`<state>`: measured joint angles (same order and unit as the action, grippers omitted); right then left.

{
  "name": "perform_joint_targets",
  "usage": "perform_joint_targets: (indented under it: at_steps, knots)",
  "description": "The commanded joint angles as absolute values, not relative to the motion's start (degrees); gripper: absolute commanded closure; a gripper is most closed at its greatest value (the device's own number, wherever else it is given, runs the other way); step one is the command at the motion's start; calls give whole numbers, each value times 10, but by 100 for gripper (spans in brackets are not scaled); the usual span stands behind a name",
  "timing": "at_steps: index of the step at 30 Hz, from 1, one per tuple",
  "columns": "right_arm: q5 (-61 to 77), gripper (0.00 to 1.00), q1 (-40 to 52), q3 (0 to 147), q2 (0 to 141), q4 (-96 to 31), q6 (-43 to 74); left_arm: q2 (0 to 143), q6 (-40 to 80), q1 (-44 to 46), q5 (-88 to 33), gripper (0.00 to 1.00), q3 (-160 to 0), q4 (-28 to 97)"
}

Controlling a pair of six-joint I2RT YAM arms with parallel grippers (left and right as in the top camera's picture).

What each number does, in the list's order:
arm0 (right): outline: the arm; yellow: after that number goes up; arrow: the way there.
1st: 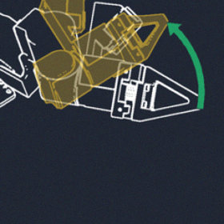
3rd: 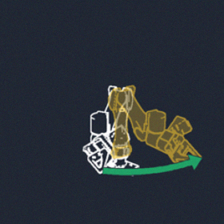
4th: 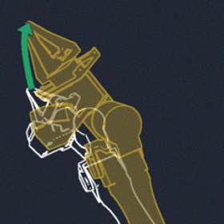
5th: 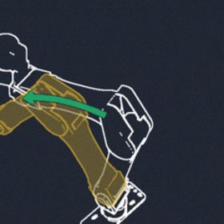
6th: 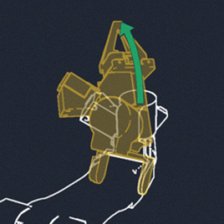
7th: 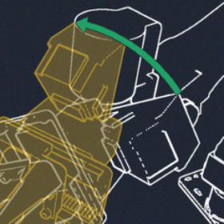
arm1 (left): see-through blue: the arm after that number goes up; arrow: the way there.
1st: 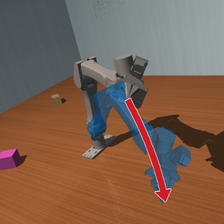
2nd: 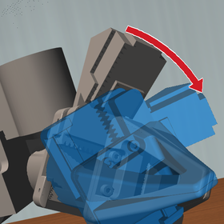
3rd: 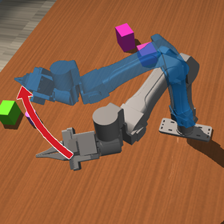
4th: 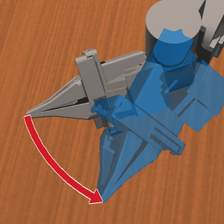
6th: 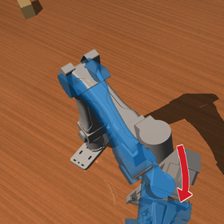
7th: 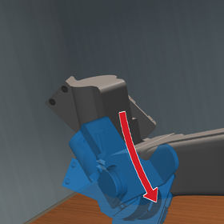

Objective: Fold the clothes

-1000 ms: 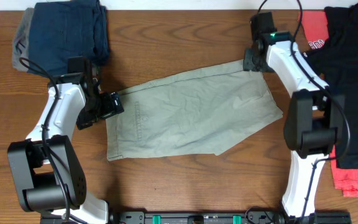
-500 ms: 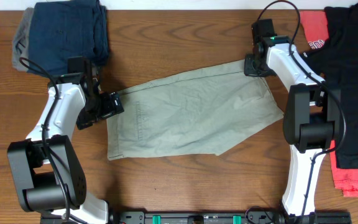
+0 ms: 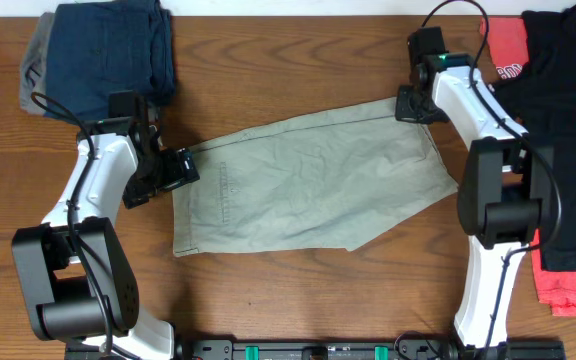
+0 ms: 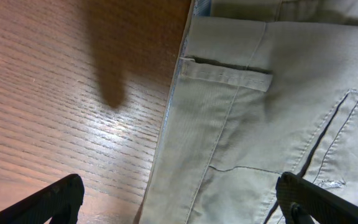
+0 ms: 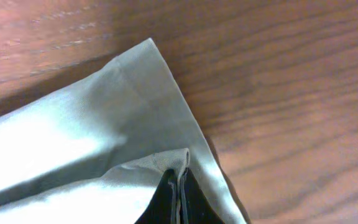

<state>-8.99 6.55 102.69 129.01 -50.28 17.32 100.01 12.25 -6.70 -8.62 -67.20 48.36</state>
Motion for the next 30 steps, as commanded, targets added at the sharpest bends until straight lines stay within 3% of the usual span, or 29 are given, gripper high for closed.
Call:
perform_joint_targets:
  at_steps: [1,22,30]
  knots:
    - [-101,99,61,1043,1244,-510,193,1000,128,-68,-86,0,-670,485]
    - [-101,99,61,1036,1230,-470,212,1000,128,-68,-86,0,-670,485]
    - [-106,99,61,975,1230,-382,211,1000,128,-68,-86,0,-670,485]
